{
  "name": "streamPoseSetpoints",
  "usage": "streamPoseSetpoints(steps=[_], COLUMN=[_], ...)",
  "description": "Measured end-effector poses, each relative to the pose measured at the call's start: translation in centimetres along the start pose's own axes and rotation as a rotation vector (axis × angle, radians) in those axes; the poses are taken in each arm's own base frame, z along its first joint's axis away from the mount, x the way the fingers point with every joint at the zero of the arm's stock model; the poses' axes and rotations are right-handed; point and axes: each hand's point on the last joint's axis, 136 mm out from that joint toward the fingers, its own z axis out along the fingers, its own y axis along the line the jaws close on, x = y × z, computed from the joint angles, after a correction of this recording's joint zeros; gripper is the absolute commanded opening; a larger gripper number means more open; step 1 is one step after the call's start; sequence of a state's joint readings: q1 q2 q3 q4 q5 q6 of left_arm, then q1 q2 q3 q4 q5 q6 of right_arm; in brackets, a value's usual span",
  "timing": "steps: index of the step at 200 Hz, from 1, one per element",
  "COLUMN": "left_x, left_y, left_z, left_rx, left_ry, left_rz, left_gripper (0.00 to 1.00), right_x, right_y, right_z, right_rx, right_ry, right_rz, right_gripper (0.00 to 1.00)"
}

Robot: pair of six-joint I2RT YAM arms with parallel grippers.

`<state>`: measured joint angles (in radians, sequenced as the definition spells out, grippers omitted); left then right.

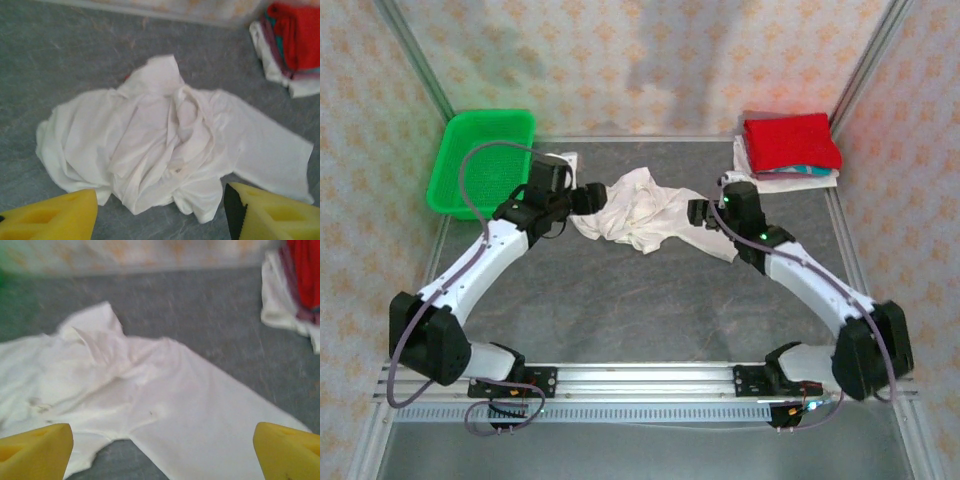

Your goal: Fold and stack the t-shirts

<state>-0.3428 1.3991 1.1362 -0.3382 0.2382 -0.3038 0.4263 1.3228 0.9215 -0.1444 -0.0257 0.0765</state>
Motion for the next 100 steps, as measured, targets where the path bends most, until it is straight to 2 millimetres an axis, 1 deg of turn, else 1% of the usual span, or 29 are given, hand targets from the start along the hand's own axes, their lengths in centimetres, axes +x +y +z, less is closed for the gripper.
streamPoseSetpoints(steps=[8, 17, 32, 45, 51, 66, 86, 100], left_x=[1.6, 4.1, 7.8, 9.9, 10.4, 10.5, 9.2, 8.4], left_y=[-0.3, -0.7, -1.2, -1.5, -1.5, -1.6, -1.4, -1.0], left_z=[1.1, 2.8, 5.2, 7.0, 7.8, 9.7, 12.1, 13.5], left_rx=[0.0, 0.001, -0.002, -0.008, -0.012, -0.031, -0.074, -0.113], left_ry=[0.045, 0.112, 0.218, 0.28, 0.3, 0.32, 0.3, 0.284], left_rz=[0.03, 0.074, 0.136, 0.181, 0.196, 0.226, 0.254, 0.28], left_gripper=[0.73, 0.74, 0.76, 0.77, 0.76, 0.74, 0.65, 0.52], right_x=[0.6, 1.2, 2.0, 2.5, 2.5, 2.3, 2.3, 2.6], right_y=[-0.3, -0.7, -1.2, -1.9, -2.2, -3.1, -4.4, -5.4], right_z=[1.1, 2.1, 3.2, 3.4, 3.4, 3.5, 3.4, 3.0], right_rx=[0.029, 0.061, 0.094, 0.115, 0.123, 0.14, 0.161, 0.176], right_ry=[0.042, 0.081, 0.121, 0.14, 0.142, 0.136, 0.133, 0.128], right_rz=[0.01, 0.026, 0.069, 0.116, 0.136, 0.19, 0.245, 0.28], right_gripper=[0.92, 0.91, 0.91, 0.91, 0.91, 0.91, 0.91, 0.91])
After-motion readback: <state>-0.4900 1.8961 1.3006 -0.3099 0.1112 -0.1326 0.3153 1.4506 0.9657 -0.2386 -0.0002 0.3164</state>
